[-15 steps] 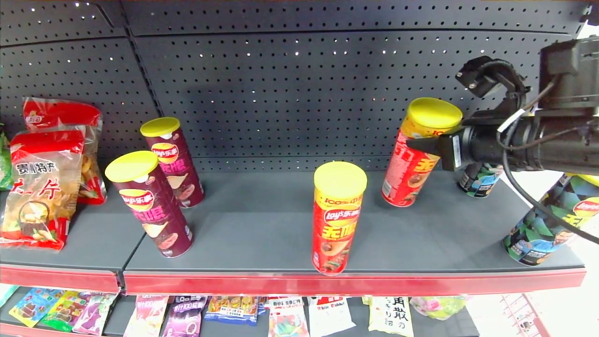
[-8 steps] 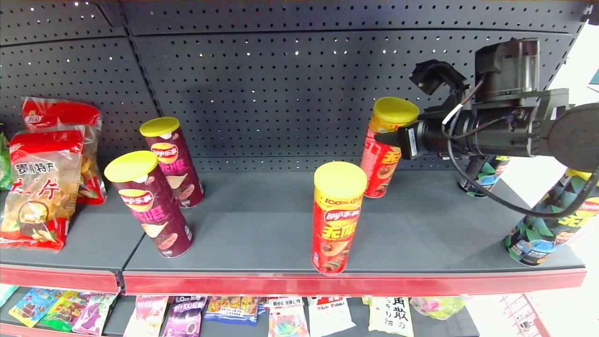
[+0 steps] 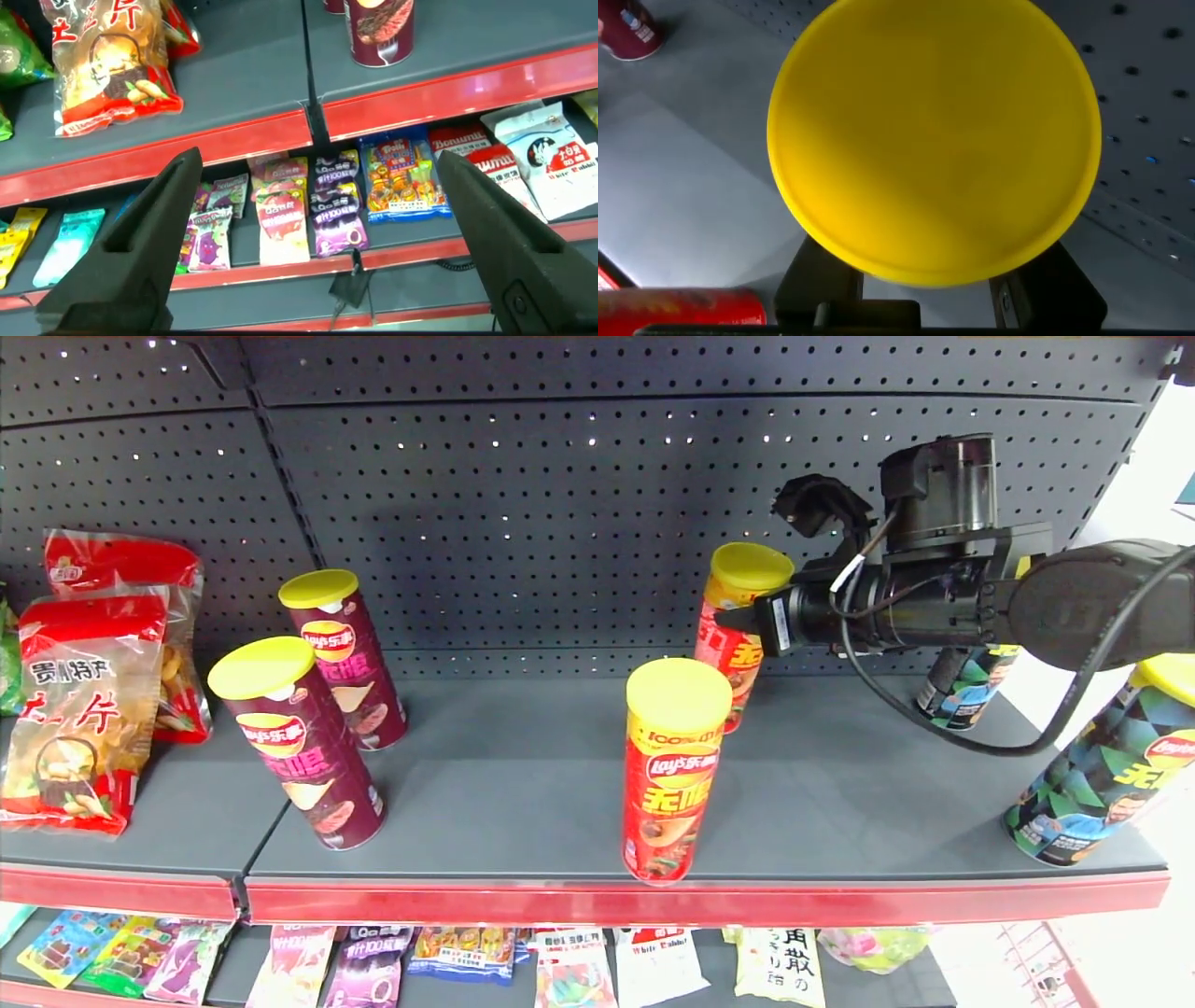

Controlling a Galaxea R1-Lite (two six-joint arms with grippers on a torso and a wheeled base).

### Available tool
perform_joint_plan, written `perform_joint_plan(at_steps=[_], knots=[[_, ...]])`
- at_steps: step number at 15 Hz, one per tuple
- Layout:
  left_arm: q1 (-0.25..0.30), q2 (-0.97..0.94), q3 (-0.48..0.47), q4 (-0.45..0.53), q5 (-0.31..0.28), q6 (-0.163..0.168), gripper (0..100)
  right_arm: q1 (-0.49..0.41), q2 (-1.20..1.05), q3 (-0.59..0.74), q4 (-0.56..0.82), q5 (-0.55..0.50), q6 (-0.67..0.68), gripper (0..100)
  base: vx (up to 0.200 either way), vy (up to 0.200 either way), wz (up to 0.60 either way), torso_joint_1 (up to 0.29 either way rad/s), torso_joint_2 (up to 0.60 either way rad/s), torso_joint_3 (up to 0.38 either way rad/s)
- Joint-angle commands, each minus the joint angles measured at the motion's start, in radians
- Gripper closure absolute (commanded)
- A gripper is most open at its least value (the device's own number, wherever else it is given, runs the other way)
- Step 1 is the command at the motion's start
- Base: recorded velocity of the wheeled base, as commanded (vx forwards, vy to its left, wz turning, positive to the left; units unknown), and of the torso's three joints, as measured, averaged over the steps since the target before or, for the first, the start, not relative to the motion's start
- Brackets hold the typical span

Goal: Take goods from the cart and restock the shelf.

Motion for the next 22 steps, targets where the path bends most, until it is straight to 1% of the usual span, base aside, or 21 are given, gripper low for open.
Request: perform_joint_plan(at_steps=[1,5,7,11,22], knots=[[0.000,0.001,0.001,0.000,0.001,0.000,0,0.009,0.039,-0.034,0.004,0.002,0.000,100,0.000,0.000,0.00,0.000,0.00,0.000],[0.000,0.001,-0.001,0.000,0.002,0.003,0,0.012,0.058,-0.050,0.004,0.002,0.000,100,0.000,0.000,0.00,0.000,0.00,0.000],[0.000,0.002,0.001,-0.001,0.002,0.015,0,0.012,0.062,-0.050,0.004,0.004,0.000,100,0.000,0.000,0.00,0.000,0.00,0.000],[0.000,0.001,0.001,-0.001,0.002,0.023,0,0.023,0.083,-0.063,0.004,0.005,0.000,100,0.000,0.000,0.00,0.000,0.00,0.000],[0.000,0.002,-0.001,-0.001,0.002,0.023,0,0.040,0.101,-0.060,0.002,0.004,0.000,100,0.000,0.000,0.00,0.000,0.00,0.000]])
